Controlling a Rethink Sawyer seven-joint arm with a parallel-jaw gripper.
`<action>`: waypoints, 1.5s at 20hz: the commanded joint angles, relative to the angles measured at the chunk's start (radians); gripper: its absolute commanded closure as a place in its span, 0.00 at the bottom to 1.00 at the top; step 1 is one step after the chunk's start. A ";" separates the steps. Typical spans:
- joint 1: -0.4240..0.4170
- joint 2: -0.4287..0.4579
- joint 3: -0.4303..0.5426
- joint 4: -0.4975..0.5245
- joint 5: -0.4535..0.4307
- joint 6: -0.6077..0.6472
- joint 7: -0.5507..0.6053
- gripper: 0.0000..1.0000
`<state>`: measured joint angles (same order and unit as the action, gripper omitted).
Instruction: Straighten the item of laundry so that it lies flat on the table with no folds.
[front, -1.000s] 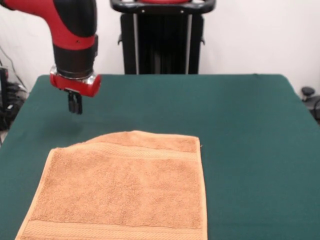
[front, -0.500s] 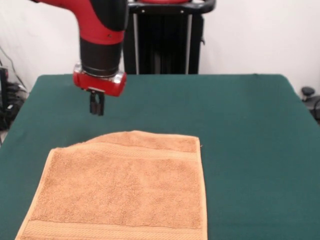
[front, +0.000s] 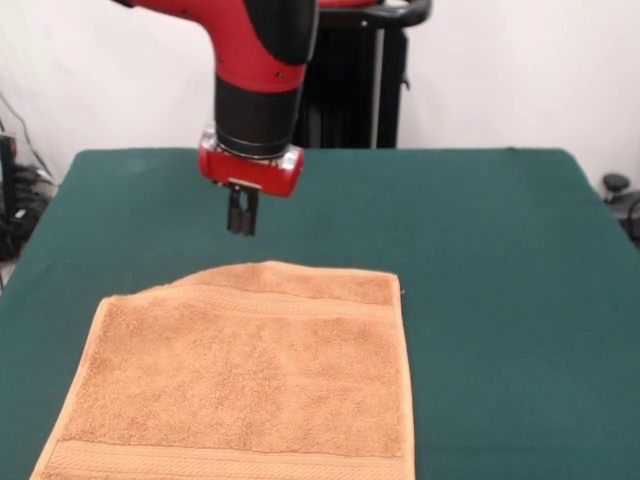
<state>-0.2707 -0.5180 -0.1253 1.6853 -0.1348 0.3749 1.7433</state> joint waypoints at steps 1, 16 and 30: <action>0.083 0.110 -0.006 0.071 0.117 -0.121 0.355 1.00; 0.225 0.239 -0.069 0.033 0.336 -0.235 0.356 1.00; 0.289 0.204 -0.088 0.080 0.469 -0.212 0.305 1.00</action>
<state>-0.0095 -0.3411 -0.2801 1.6864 0.2493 0.1524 1.7433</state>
